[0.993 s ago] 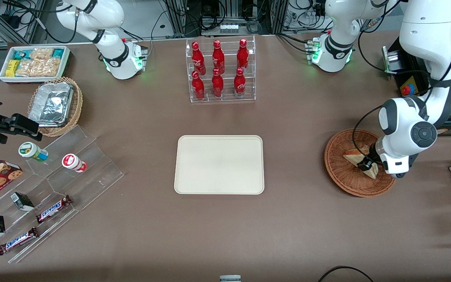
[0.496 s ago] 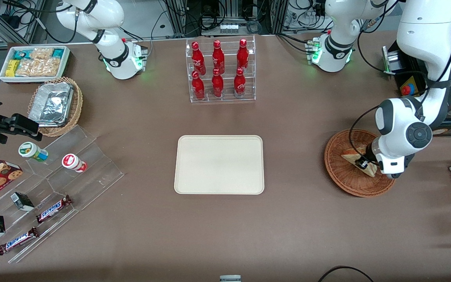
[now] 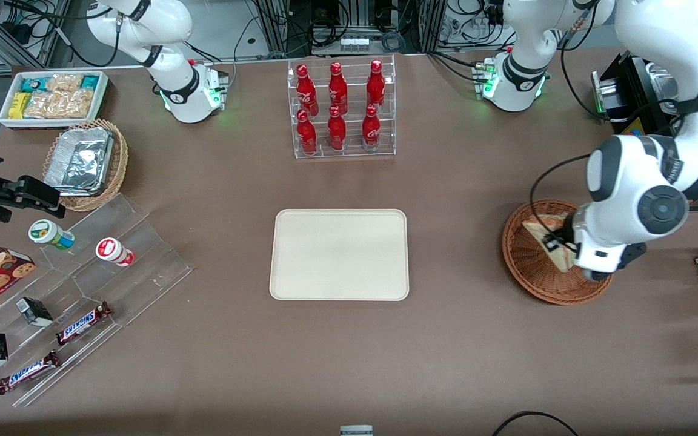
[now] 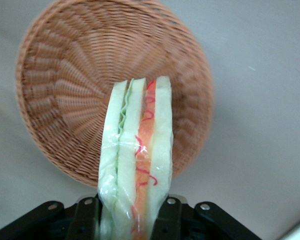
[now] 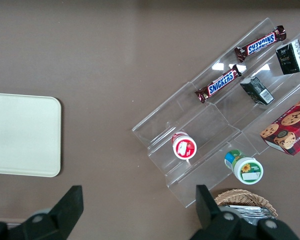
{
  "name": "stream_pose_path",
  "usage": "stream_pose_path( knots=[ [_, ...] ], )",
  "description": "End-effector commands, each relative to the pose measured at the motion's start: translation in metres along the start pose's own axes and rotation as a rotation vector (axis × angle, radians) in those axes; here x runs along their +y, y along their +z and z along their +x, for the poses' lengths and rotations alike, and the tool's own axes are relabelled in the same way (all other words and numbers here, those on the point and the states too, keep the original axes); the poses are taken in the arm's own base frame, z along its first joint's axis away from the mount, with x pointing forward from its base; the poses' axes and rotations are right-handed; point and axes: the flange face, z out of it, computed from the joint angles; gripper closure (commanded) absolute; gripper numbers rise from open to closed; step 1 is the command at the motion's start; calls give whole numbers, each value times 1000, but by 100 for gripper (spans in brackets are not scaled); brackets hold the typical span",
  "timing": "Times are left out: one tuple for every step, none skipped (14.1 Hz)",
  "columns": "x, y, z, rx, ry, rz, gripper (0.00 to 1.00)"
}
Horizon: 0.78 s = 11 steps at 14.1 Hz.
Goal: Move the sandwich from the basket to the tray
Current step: 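Lift the sandwich and carry it toward the cream tray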
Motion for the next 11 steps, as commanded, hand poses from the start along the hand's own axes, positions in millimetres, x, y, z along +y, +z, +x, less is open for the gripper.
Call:
stream_pose_path(
  knots=[
    [40,-7,-26,10,92,12,65],
    [57,-10,-36,15,119,-1,66],
    [75,-11,-49,-4,139,-37,68],
    [96,-9,-63,-20,170,-62,68],
    [125,-9,-77,-20,220,-70,69],
    [147,-9,-87,-16,256,-81,74],
    [166,-1,-95,-16,281,-87,76],
    [187,2,-107,3,313,-108,76],
    [202,8,-118,20,339,-121,75],
    [217,17,-131,29,365,-127,74],
    [230,27,-143,38,393,-127,73]
  ],
)
